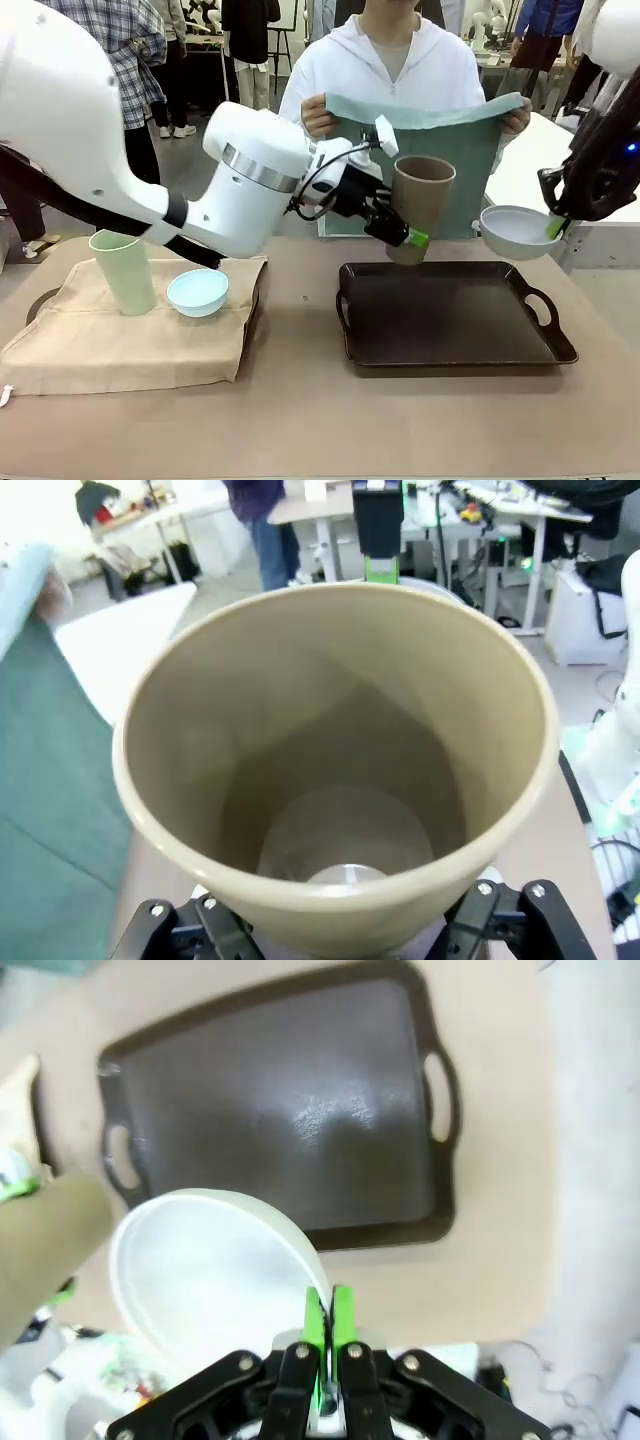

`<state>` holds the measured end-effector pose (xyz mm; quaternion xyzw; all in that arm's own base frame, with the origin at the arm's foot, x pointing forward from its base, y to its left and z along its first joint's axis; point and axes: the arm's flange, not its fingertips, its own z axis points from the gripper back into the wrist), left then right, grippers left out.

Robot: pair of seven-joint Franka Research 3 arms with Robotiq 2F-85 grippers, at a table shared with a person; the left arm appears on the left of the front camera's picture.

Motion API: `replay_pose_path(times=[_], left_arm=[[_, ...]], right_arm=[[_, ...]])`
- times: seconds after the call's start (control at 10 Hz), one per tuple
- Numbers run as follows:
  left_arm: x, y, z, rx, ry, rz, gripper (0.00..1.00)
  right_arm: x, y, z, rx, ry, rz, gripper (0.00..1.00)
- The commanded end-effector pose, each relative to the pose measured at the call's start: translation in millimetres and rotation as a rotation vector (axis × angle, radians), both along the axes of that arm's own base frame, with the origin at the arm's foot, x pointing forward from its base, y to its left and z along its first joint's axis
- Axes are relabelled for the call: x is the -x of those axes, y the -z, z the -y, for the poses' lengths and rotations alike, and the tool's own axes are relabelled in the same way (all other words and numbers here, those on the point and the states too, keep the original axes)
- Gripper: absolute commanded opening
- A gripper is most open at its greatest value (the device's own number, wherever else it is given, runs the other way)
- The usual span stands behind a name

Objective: Set up a tray with a mat and arrange the tableware.
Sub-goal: Pick up the Picnic Bowl and Reusable plastic cup from the Handle tray in front of the human's position and hold them in the air.

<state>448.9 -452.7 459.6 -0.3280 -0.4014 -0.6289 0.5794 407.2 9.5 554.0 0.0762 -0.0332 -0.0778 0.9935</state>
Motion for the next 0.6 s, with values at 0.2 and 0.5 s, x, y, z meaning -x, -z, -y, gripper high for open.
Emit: replay_pose_path(times=[0.2, 0.5], left_arm=[[46, -48, -9, -0.019, -0.139, 0.065, 0.30], [32, -44, -5, -0.003, -0.052, 0.071, 0.30]], right_arm=[[16, -43, -14, 0.056, 0.062, 0.047, 0.00], [16, -32, -8, 0.024, 0.022, 0.050, 0.00]])
